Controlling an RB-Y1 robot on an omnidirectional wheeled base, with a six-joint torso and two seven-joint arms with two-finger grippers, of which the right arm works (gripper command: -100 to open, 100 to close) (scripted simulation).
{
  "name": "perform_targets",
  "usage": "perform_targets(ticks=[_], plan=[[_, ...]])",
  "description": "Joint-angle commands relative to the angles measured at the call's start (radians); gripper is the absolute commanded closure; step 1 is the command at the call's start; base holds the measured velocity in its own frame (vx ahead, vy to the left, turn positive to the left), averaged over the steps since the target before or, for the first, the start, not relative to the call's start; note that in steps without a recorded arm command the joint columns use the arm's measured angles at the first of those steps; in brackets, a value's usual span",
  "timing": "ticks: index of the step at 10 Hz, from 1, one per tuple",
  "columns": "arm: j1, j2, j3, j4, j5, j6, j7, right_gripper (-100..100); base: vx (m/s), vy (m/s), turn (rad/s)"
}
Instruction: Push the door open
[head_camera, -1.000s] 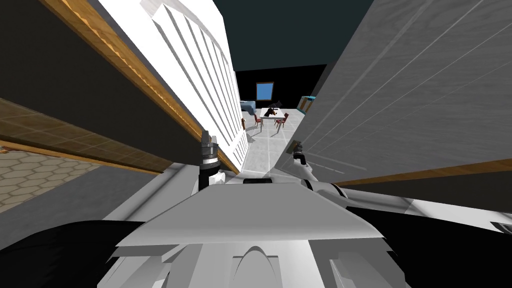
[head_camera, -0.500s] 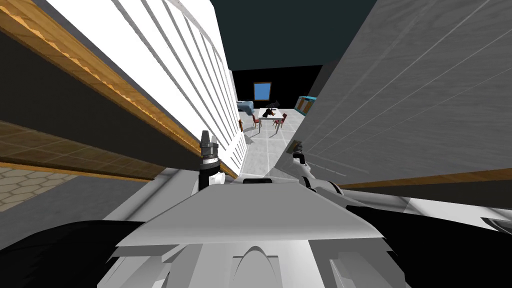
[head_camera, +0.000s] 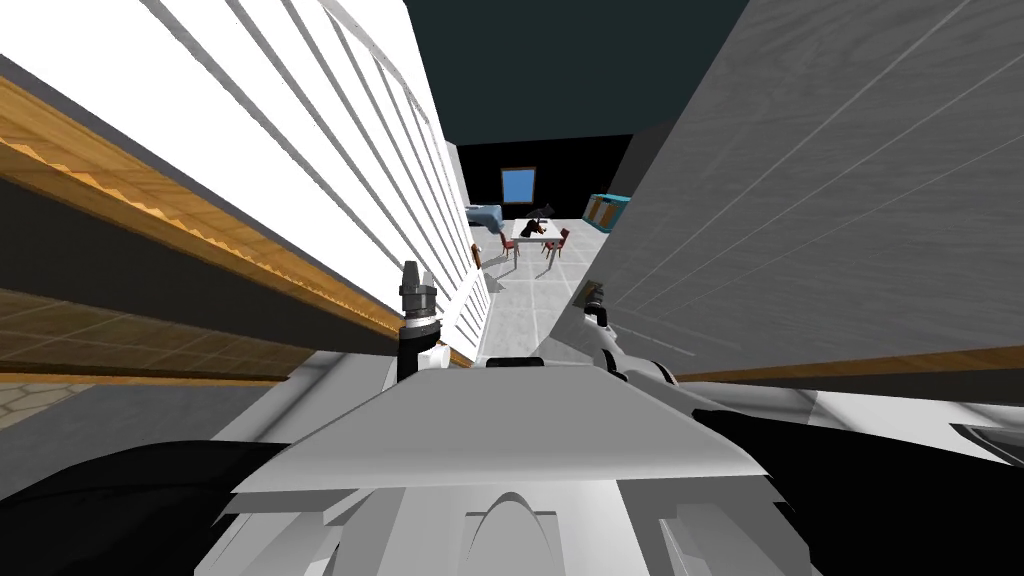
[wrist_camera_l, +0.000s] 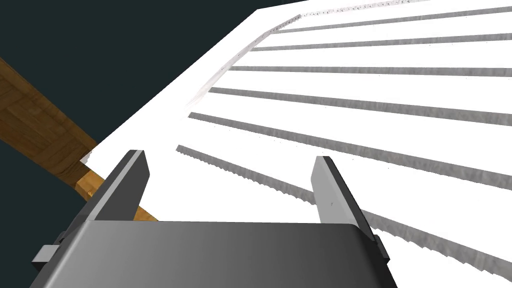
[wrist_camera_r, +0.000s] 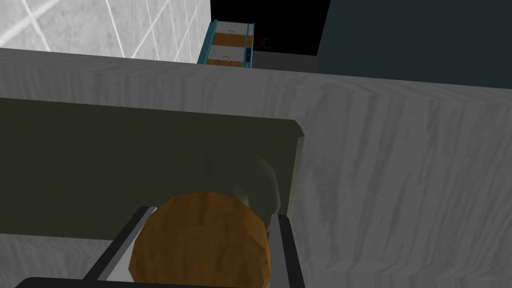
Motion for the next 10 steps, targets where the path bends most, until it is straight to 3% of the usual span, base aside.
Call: perform_targets(ticks=[1, 4, 5, 10], plan=[[-0.025, 0.001, -0.031, 0.027, -0.004, -0.014, 0.027, 100, 0.212, 0.023, -0.107], [-0.046, 0.021, -0.066, 0.047, -0.009, -0.015, 0.065, 100, 0.188, 0.005, -0.071], [-0.039, 0.017, -0.059, 0.047, -0.008, -0.015, 0.057, 100, 0.084, -0.010, -0.024], [-0.040, 0.008, -0.116, 0.055, -0.035, -0.025, 0.100, 100, 0.159, -0.008, -0.040]])
